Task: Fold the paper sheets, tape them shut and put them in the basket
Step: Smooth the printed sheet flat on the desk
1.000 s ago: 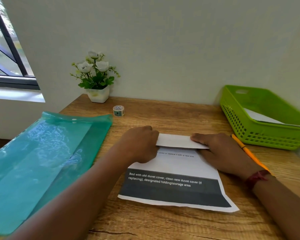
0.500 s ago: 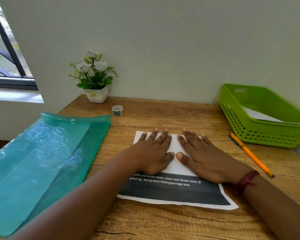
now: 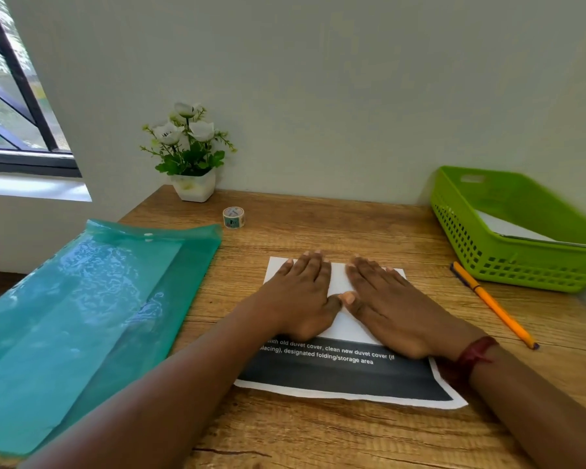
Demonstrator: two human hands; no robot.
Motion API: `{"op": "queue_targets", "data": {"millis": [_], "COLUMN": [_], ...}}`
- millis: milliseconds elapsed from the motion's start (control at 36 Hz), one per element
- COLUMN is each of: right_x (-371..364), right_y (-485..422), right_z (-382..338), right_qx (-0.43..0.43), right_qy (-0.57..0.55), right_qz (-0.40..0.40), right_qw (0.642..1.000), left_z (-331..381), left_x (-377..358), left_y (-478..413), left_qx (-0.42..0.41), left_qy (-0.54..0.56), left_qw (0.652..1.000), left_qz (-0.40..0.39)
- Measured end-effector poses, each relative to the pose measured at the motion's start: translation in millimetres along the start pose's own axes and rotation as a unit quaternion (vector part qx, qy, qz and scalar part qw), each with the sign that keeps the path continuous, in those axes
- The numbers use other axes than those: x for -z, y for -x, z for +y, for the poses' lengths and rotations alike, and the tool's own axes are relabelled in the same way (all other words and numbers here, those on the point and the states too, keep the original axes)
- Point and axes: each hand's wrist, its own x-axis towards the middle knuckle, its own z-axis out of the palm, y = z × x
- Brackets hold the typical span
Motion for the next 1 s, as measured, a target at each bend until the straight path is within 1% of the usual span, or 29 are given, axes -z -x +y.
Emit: {"op": "queue_targets", "data": {"millis": [167,278,389,500,639,722,861,1000], "right_x": [2.8,4.9,7.4,11.5,13.1,12.3,10.8,10.5], "right_y": [3.1,4.2,4.3,4.5,2.1,0.4,-3.6,-4.8], "right_z": [15.0,18.6,23.9,29.0,32.6,33.7,36.0,37.0], "right_qx": [-0.034,-0.028,-0.016,-0.014,-0.003,-0.009,-0.022,-0.028], "right_qy": [0.000,-0.002,-0.014,-0.024,-0.031,-0.049,-0.069,-0.081], "right_qz": [-0.006,-0.004,0.040,0.099,0.133,0.145,0.145,0.145], "right_qw": [0.999,1.000,0.999,0.995,0.991,0.988,0.987,0.986], "left_z": [-14.1,-17.7,-23.8,-29.9,-40.9,-46.7,-49.7,-52.4], "left_x": [7.0,11.1,16.7,21.6,24.0,24.3,24.0,22.7], "left_y": [1.5,0.9,1.0,0.9,-2.8,-5.1,-7.0,-9.4], "left_qx": [0.056,0.056,0.057,0.069,0.086,0.085,0.097,0.089], "left_qy": [0.003,-0.005,-0.017,-0.020,0.009,0.031,0.044,0.067], "left_qw": [0.998,0.998,0.998,0.997,0.995,0.994,0.992,0.992], "left_qz": [-0.014,-0.015,-0.004,0.039,0.056,0.059,0.067,0.064]}}
